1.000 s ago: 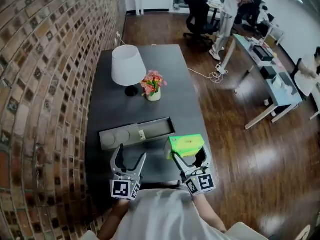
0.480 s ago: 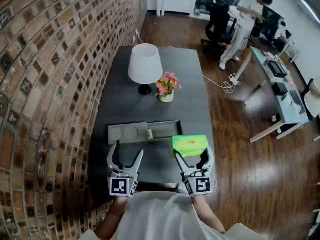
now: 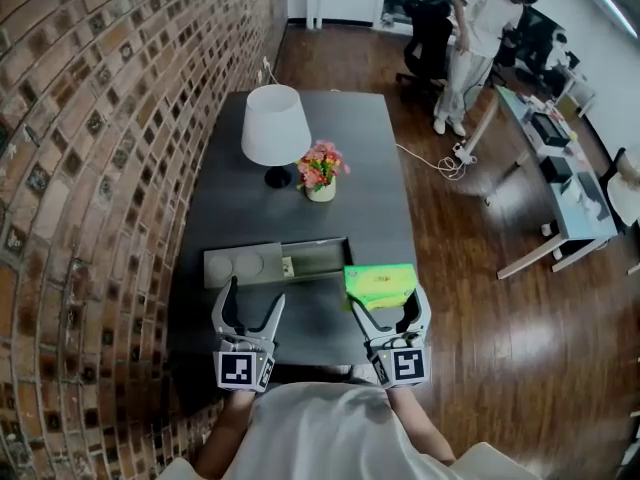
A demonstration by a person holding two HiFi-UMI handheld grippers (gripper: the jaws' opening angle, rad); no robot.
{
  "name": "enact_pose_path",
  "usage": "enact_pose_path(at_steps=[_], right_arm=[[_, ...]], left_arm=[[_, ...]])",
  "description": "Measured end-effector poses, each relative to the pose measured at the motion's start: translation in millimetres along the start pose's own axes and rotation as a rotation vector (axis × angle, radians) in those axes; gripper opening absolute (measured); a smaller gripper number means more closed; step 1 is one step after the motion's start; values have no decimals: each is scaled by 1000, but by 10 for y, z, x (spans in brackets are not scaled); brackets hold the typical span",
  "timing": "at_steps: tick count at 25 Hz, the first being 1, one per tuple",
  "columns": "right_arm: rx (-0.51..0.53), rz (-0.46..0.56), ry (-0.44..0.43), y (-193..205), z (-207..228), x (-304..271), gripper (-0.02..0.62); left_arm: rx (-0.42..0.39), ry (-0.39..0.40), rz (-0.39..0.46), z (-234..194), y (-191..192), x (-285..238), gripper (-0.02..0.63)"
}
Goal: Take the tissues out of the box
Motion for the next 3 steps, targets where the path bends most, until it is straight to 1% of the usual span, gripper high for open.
enact_pose_path(at_steps=[3], right_arm=[[-10, -14, -4, 26, 90, 58, 511]], left_arm=[[5, 3, -6, 127, 14, -24, 370]])
Point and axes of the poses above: the fingertips, and each gripper's own axes: x backward along the fingers, z to its right, y out of its underside, the point moved 9 cm from there along x, backward along the fingers, and after that the axes turned 11 degrees about -y, right-handed, at the moved point
